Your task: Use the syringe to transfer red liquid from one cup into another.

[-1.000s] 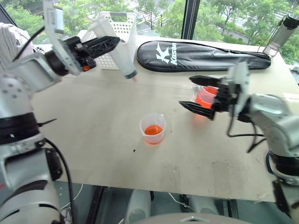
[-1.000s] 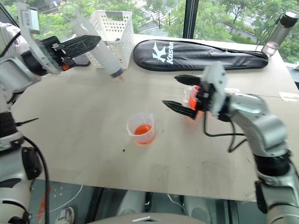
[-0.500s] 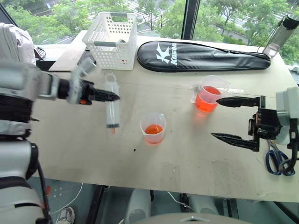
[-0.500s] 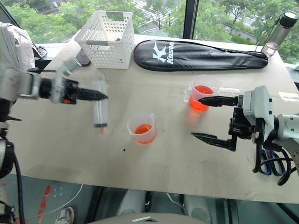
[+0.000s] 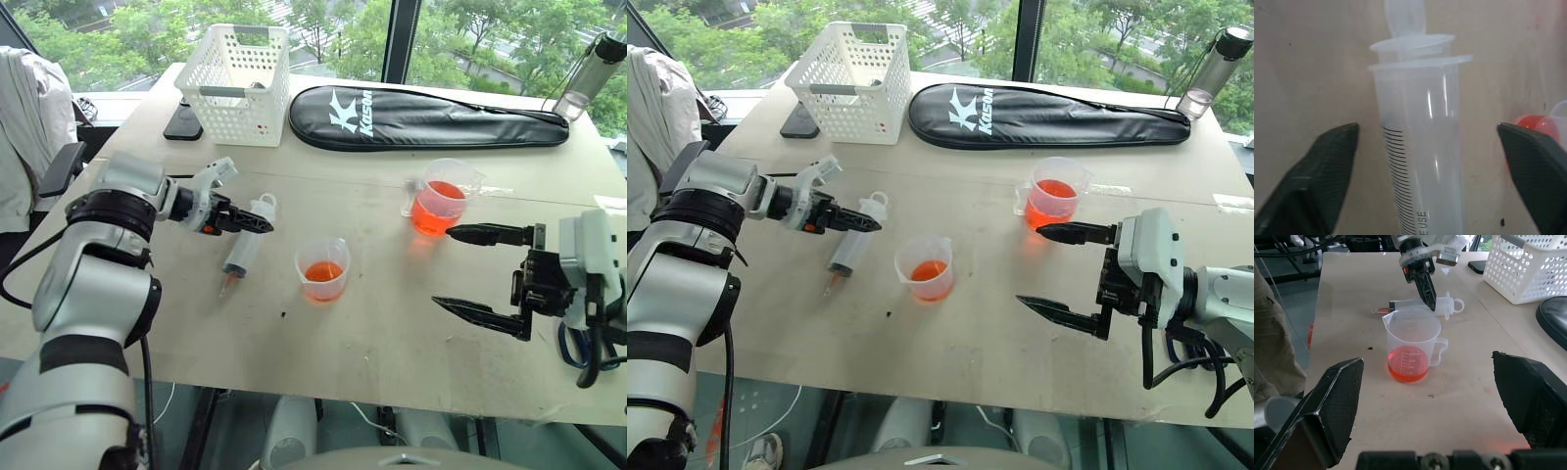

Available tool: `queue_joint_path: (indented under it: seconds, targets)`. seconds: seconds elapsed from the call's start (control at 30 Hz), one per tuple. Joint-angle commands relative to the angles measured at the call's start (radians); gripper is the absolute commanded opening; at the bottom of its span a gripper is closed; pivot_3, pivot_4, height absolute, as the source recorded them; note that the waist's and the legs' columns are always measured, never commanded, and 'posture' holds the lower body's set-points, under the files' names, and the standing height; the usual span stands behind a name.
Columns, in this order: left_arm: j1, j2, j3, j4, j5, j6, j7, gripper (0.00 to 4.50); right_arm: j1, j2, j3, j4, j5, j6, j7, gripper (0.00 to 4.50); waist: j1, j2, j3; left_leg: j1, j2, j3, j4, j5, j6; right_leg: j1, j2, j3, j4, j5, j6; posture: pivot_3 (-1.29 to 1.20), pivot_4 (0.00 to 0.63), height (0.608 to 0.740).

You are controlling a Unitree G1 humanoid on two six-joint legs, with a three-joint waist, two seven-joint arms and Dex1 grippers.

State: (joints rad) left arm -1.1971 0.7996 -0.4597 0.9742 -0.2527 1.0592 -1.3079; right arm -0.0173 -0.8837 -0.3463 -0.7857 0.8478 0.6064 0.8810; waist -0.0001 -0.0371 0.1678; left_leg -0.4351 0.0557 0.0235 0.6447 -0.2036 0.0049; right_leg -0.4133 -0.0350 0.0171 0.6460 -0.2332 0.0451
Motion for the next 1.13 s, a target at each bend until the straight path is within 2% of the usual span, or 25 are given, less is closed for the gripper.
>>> queue_joint_path:
  seconds: [0.03, 0.1, 0.17, 0.27, 0.37, 0.47, 0.57, 0.73, 0.93, 1.13]
  targets:
    - [-0.004, 0.064, 0.169, -0.099, -0.042, 0.085, 0.051, 4.48, 0.045, -0.003, -0.068, -0.016, -0.002, -0.029, 0.000, 4.50, -0.001, -0.001, 0.000, 0.000, 0.000, 0.000, 0.000, 0.000, 0.000, 0.000, 0.000, 0.000, 0.000, 0.000, 0.000, 0.00, 0.150, 0.724]
    - [0.031, 0.090, 0.267, -0.203, -0.082, 0.149, 0.098, 4.48, 0.078, 0.001, -0.084, -0.008, -0.018, -0.039, 0.004, 4.50, -0.005, -0.001, 0.001, -0.001, 0.000, -0.001, 0.000, 0.000, 0.000, 0.000, 0.000, -0.001, 0.000, 0.001, 0.002, 0.00, 0.150, 0.724]
    - [0.166, 0.100, 0.449, -0.436, -0.132, 0.141, 0.203, 4.48, 0.126, 0.019, -0.119, 0.006, -0.022, -0.053, 0.003, 4.50, -0.009, 0.000, 0.000, -0.001, 0.001, -0.001, 0.000, 0.000, 0.000, 0.000, 0.000, -0.001, 0.000, 0.003, 0.002, 0.00, 0.150, 0.724]
    - [0.395, 0.025, 0.745, -0.808, -0.164, 0.056, 0.409, 4.48, 0.195, 0.036, -0.155, 0.025, -0.039, -0.080, 0.024, 4.50, -0.009, 0.001, -0.001, 0.002, 0.000, -0.002, -0.001, 0.000, 0.000, 0.001, -0.003, 0.001, 0.002, 0.002, 0.003, 0.00, 0.150, 0.724]
    - [0.576, -0.074, 0.909, -1.098, -0.226, 0.015, 0.500, 4.48, 0.239, 0.053, -0.186, 0.049, -0.036, -0.105, 0.045, 4.50, -0.007, 0.000, 0.000, 0.002, 0.000, -0.001, 0.001, 0.000, 0.000, 0.002, -0.003, 0.001, 0.004, 0.002, 0.004, 0.00, 0.150, 0.724]
    - [0.680, -0.153, 1.030, -1.274, -0.362, 0.034, 0.511, 4.48, 0.281, 0.059, -0.223, 0.076, -0.036, -0.126, 0.086, 4.50, -0.006, -0.001, -0.001, 0.003, 0.000, 0.000, 0.003, 0.000, 0.000, 0.003, -0.002, 0.000, 0.004, 0.002, 0.003, 0.00, 0.150, 0.724]
    - [0.834, -0.192, 1.084, -1.424, -0.439, -0.003, 0.501, 4.48, 0.334, 0.065, -0.266, 0.122, -0.057, -0.154, 0.128, 4.50, -0.004, 0.000, -0.002, 0.005, 0.000, 0.000, 0.005, 0.000, 0.000, 0.005, -0.002, 0.000, 0.005, 0.000, 0.000, 0.00, 0.150, 0.724]
    - [1.140, -0.214, 1.100, -1.567, -0.452, -0.138, 0.463, 4.48, 0.464, 0.075, -0.327, 0.207, -0.137, -0.218, 0.209, 4.50, -0.004, 0.000, -0.004, 0.010, 0.000, 0.002, 0.005, 0.000, 0.000, 0.009, -0.002, 0.002, 0.005, 0.000, 0.000, 0.00, 0.150, 0.724]
    - [1.482, -0.252, 1.052, -1.620, -0.374, -0.372, 0.395, 4.48, 0.614, 0.127, -0.360, 0.284, -0.223, -0.303, 0.257, 4.50, -0.002, 0.002, -0.005, 0.011, 0.002, 0.001, 0.003, 0.000, 0.000, 0.009, -0.004, 0.002, 0.003, -0.002, 0.002, 0.00, 0.150, 0.724]
    - [1.632, -0.274, 0.982, -1.580, -0.313, -0.541, 0.370, 4.48, 0.653, 0.181, -0.329, 0.262, -0.253, -0.329, 0.218, 4.50, -0.002, 0.004, -0.008, 0.012, 0.002, 0.001, 0.003, -0.005, -0.004, 0.008, -0.014, 0.003, 0.000, -0.003, 0.003, 0.00, 0.150, 0.724]
